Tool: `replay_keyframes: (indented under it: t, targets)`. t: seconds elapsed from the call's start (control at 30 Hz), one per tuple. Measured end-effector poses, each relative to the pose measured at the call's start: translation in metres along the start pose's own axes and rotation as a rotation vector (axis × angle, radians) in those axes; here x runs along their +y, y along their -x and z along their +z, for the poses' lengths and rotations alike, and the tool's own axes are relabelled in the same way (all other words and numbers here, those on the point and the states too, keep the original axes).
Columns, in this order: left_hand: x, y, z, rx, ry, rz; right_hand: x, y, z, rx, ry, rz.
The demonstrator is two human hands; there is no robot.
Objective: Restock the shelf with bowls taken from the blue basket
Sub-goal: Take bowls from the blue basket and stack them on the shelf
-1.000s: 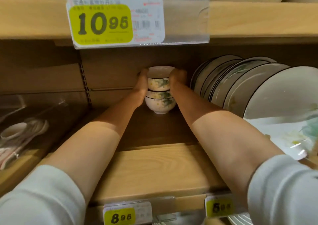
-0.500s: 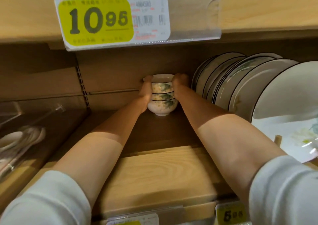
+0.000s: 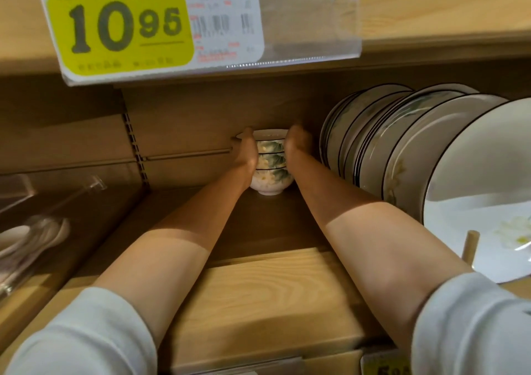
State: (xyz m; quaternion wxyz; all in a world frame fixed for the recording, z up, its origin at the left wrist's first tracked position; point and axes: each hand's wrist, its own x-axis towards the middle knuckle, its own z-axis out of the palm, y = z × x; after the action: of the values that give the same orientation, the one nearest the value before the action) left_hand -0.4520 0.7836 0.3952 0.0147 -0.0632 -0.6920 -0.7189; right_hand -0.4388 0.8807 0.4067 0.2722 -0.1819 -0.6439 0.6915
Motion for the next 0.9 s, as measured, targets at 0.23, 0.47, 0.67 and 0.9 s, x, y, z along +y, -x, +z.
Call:
replay_keyframes:
  t: [0.23,0.47,0.67,0.9]
  targets:
    - [-0.009,-0.015,-0.002,0.005,0.130,0.003,0.020,0.002,0.002,0.008,-0.137,-0.043]
    - [-0.016,-0.017,0.012,0.233,0.131,0.040,0.021,-0.001,0.004,0.048,-0.168,-0.069]
    - [-0.018,-0.024,0.016,0.289,0.162,0.036,0.022,-0.002,0.011,0.109,-0.194,-0.090]
    - [-0.024,-0.025,0.021,0.383,0.205,0.065,0.025,-0.002,0.009,0.108,-0.174,-0.119]
